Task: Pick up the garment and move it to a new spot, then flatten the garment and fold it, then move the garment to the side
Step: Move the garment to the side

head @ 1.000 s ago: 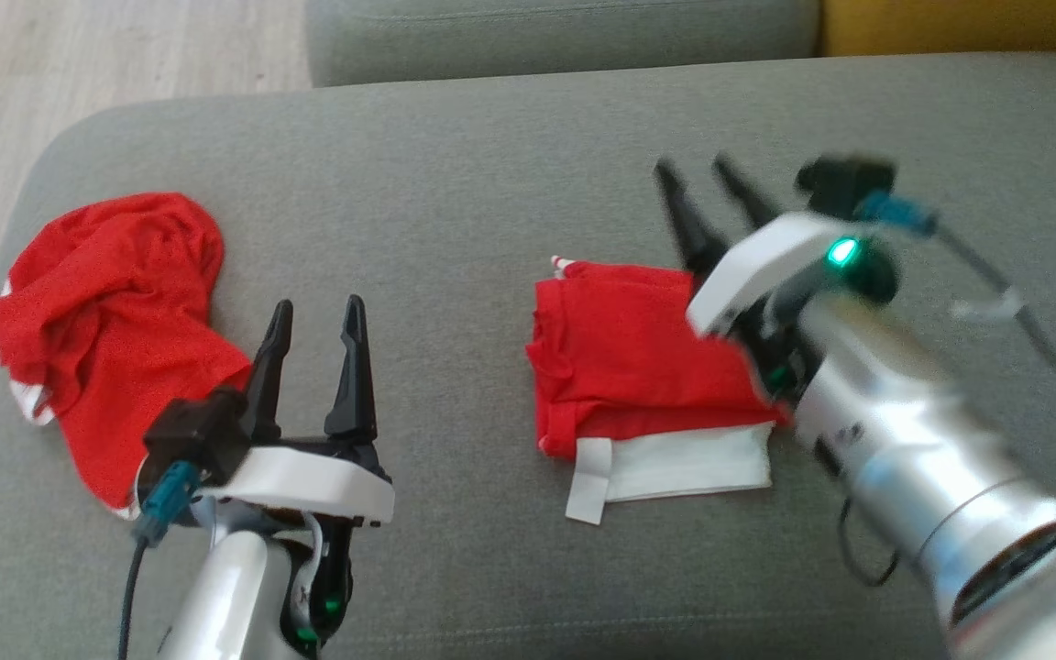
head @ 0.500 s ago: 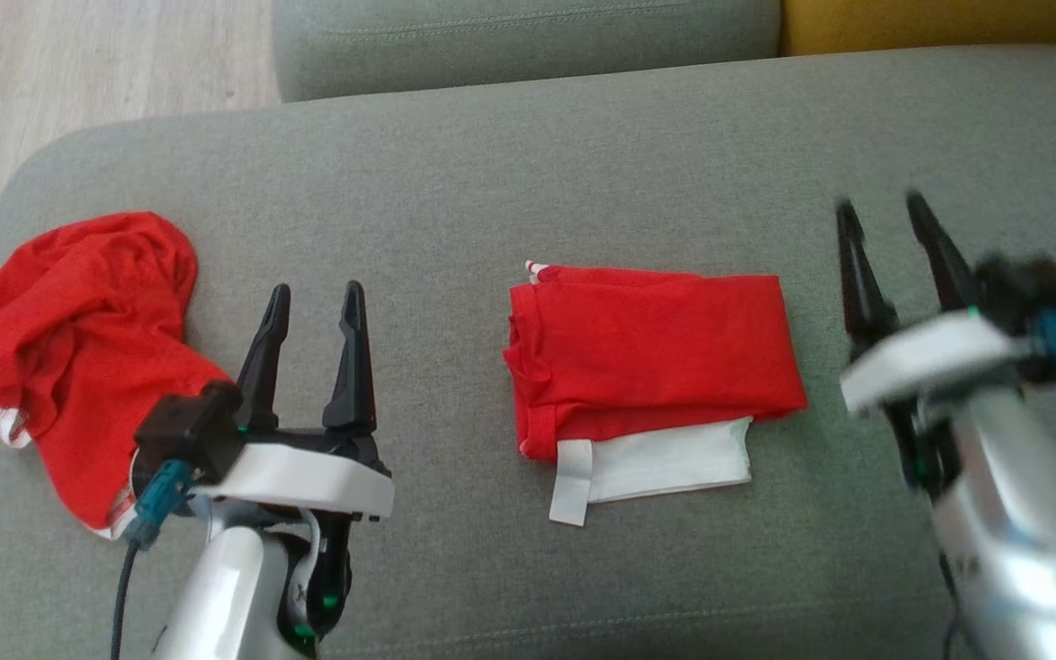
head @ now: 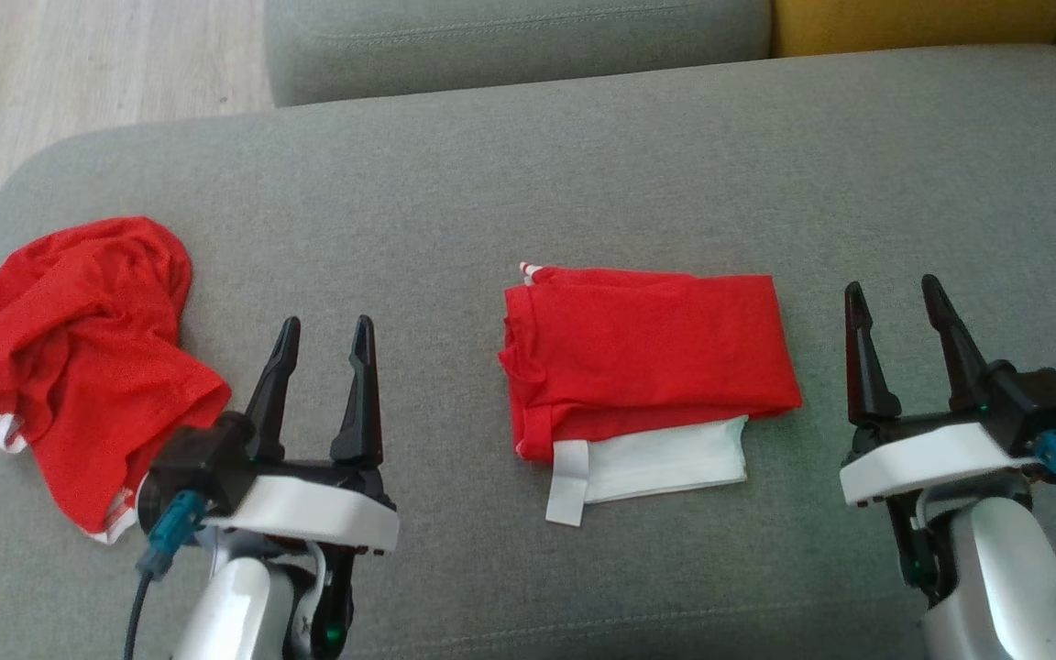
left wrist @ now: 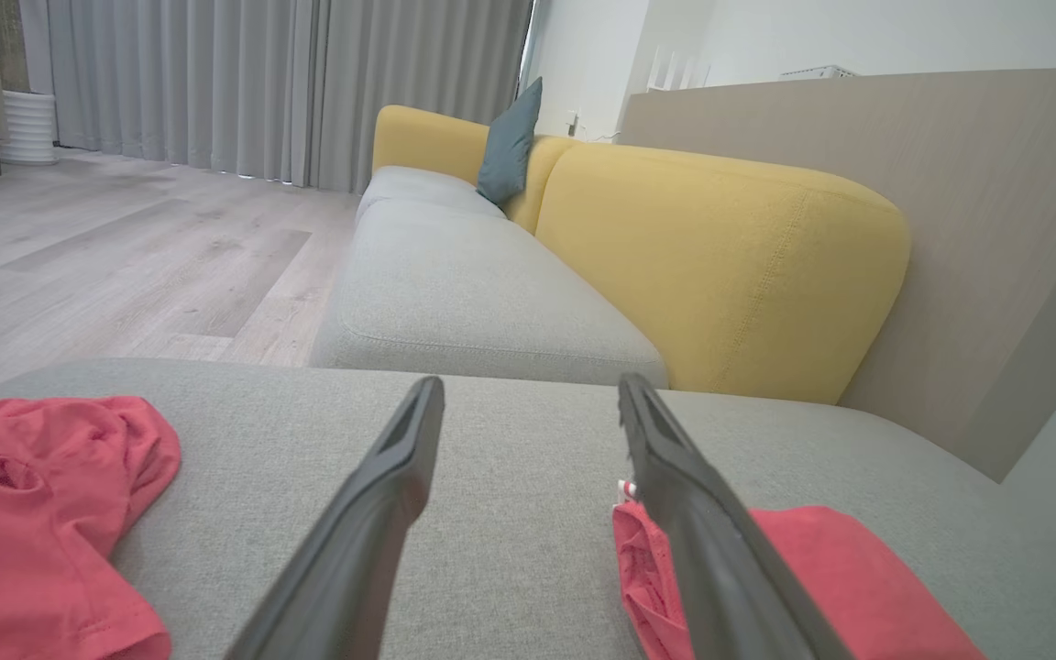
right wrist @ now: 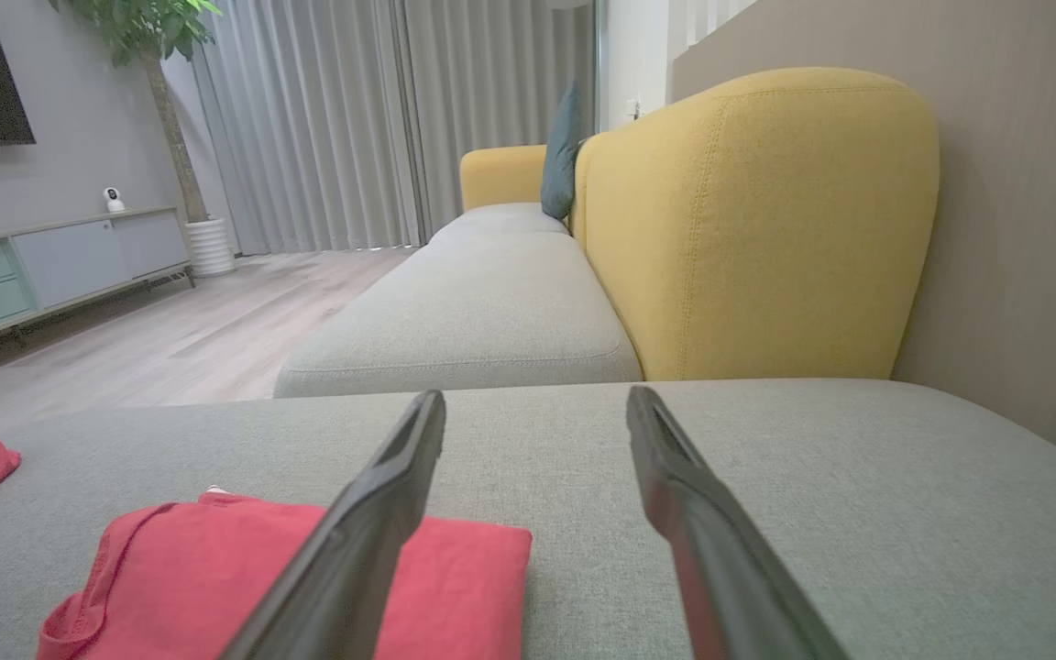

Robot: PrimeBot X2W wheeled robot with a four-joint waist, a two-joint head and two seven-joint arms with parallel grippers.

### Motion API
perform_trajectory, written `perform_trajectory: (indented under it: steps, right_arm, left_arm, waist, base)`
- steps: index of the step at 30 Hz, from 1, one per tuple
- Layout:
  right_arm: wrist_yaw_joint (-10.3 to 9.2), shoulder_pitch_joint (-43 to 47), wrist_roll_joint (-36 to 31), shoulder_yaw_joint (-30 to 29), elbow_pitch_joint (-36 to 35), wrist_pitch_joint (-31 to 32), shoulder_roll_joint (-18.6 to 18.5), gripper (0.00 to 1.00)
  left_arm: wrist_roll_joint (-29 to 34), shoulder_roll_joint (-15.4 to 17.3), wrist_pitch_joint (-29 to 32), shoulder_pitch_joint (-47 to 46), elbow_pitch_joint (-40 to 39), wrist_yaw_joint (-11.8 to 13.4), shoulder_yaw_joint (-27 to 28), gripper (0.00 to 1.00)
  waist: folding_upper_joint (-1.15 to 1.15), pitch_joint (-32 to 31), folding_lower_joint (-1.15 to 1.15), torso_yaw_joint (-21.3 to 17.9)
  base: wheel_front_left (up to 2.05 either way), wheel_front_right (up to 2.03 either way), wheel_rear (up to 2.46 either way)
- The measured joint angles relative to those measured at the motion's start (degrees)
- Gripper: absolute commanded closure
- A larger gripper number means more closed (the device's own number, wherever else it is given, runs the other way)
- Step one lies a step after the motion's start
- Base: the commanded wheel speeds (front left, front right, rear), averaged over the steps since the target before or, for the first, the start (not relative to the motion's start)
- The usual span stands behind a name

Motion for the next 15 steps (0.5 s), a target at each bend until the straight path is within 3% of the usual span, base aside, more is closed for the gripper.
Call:
perform_trajectory:
  steps: [8,15]
  right_arm:
    - [0.00,0.7,2.8,-0.2,-1.8,3.1,0.3,0.00]
    - [0.00,-0.2,9.8,0.8,6.7,7.6,0.4,0.00]
  left_arm:
    - [0.0,0.0,0.0,-0.7,-0.7,-0.4,-0.3,0.00]
    - [0.0,0.0,0.0,-2.6,-0.6,-0.9,-0.9,0.00]
  waist:
    - [0.00,2.2,0.00,1.1]
    - [0.00,4.4,0.00,2.9]
  base:
    - [0.00,0.00,0.00]
    - [0.00,0.00,0.00]
